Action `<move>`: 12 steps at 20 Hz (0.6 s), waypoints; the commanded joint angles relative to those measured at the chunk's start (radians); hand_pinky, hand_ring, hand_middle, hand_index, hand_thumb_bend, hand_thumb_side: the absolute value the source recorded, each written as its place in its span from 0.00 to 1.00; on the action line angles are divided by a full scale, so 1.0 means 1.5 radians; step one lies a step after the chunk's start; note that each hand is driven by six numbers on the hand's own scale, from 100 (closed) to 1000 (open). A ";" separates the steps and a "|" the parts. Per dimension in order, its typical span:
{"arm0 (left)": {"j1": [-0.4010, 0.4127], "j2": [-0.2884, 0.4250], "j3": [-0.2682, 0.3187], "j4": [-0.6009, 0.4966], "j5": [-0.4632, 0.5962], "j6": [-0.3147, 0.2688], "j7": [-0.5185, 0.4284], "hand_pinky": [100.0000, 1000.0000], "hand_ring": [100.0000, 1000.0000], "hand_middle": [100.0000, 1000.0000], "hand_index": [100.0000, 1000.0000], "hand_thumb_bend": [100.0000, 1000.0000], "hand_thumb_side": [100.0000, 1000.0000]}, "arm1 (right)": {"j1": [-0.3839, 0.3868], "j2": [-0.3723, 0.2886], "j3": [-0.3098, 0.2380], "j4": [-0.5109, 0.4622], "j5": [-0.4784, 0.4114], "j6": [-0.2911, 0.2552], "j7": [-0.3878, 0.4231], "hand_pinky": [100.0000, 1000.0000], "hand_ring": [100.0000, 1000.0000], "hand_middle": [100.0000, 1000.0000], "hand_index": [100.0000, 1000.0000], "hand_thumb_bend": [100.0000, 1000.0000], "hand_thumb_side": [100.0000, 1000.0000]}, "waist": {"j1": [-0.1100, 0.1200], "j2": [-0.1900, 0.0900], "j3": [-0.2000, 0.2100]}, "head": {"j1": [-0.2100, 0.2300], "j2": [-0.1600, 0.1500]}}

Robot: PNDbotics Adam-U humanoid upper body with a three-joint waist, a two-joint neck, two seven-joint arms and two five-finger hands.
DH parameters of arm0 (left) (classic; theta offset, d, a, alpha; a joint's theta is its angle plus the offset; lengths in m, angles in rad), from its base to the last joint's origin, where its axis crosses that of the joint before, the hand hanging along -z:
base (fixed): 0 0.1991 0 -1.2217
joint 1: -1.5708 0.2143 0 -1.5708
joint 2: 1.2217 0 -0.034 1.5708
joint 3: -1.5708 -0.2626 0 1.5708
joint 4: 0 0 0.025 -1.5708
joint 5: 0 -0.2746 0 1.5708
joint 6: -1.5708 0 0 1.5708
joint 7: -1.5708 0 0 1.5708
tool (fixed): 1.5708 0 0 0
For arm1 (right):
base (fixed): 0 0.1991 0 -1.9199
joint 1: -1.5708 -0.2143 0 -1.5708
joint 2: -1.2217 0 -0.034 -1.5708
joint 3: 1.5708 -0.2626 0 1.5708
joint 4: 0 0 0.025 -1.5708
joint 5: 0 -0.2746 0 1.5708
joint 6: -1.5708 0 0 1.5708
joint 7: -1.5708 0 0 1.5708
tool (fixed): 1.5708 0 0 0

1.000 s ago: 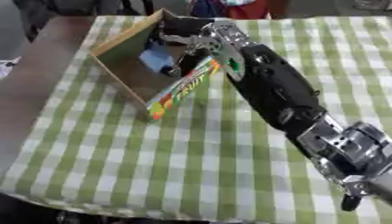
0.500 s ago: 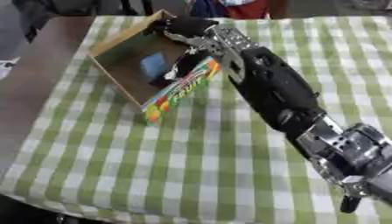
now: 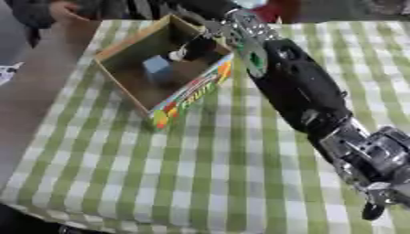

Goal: Pick up objects on the table and place them in the box.

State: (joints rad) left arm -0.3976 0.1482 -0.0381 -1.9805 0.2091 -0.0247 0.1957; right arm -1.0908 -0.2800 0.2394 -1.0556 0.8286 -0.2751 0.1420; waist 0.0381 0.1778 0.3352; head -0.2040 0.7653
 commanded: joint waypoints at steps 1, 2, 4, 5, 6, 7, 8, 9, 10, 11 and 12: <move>-0.002 0.013 0.007 -0.013 -0.003 0.000 0.005 0.62 0.59 0.56 0.81 0.08 0.68 | -0.014 -0.038 -0.017 -0.073 -0.147 0.041 -0.017 0.64 0.79 0.86 0.97 0.21 0.34 | 0.002 -0.015 -0.008 | 0.015 0.003; 0.000 0.014 0.008 -0.013 -0.004 0.000 0.006 0.62 0.59 0.56 0.81 0.08 0.68 | -0.011 -0.047 -0.017 -0.095 -0.195 0.057 -0.020 0.64 0.79 0.86 0.97 0.20 0.33 | 0.001 -0.016 -0.012 | 0.019 0.003; 0.003 0.016 0.010 -0.013 -0.006 0.001 0.009 0.62 0.59 0.56 0.81 0.08 0.67 | -0.002 -0.068 -0.021 -0.157 -0.283 0.079 -0.036 0.64 0.80 0.86 0.97 0.16 0.32 | 0.001 -0.019 -0.025 | 0.031 0.003; 0.005 0.017 0.012 -0.013 -0.007 0.001 0.011 0.62 0.59 0.56 0.81 0.08 0.67 | 0.006 -0.079 -0.023 -0.189 -0.319 0.088 -0.045 0.63 0.80 0.86 0.96 0.14 0.31 | 0.001 -0.020 -0.031 | 0.037 0.003; 0.007 0.018 0.013 -0.013 -0.008 0.000 0.012 0.62 0.59 0.56 0.81 0.08 0.67 | 0.014 -0.088 -0.027 -0.218 -0.355 0.099 -0.055 0.63 0.80 0.85 0.96 0.12 0.31 | 0.001 -0.021 -0.037 | 0.043 0.003; 0.008 0.019 0.014 -0.013 -0.009 0.000 0.013 0.62 0.59 0.56 0.81 0.08 0.67 | 0.024 -0.097 -0.032 -0.246 -0.392 0.110 -0.064 0.63 0.79 0.85 0.96 0.11 0.31 | 0.001 -0.022 -0.043 | 0.048 0.003; 0.010 0.020 0.015 -0.013 -0.010 0.000 0.015 0.62 0.59 0.56 0.81 0.08 0.67 | 0.033 -0.105 -0.037 -0.273 -0.428 0.119 -0.073 0.63 0.79 0.85 0.96 0.09 0.31 | 0.001 -0.023 -0.048 | 0.053 0.003; 0.011 0.020 0.016 -0.013 -0.011 0.000 0.016 0.62 0.59 0.56 0.81 0.08 0.67 | 0.043 -0.114 -0.043 -0.300 -0.463 0.126 -0.082 0.63 0.79 0.85 0.95 0.08 0.30 | 0.001 -0.024 -0.054 | 0.059 0.003; 0.012 0.021 0.018 -0.013 -0.012 0.000 0.017 0.62 0.59 0.56 0.81 0.08 0.67 | 0.054 -0.123 -0.050 -0.328 -0.495 0.130 -0.090 0.63 0.79 0.85 0.95 0.06 0.30 | 0.001 -0.025 -0.061 | 0.064 0.003; 0.014 0.022 0.019 -0.013 -0.013 0.000 0.019 0.62 0.59 0.56 0.81 0.08 0.67 | 0.066 -0.133 -0.057 -0.357 -0.523 0.133 -0.100 0.63 0.79 0.84 0.95 0.05 0.29 | 0.001 -0.026 -0.069 | 0.070 0.003; 0.015 0.023 0.020 -0.013 -0.014 0.000 0.020 0.62 0.59 0.56 0.81 0.08 0.67 | 0.078 -0.141 -0.063 -0.383 -0.545 0.136 -0.107 0.64 0.79 0.84 0.94 0.00 0.30 | 0.001 -0.026 -0.075 | 0.075 0.003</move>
State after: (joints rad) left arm -0.3683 0.1584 -0.0189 -1.9805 0.1930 -0.0245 0.2209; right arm -0.9578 -0.4548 0.1656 -1.5656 0.0654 -0.0796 -0.0015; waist 0.0384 0.1558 0.2170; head -0.1034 0.7653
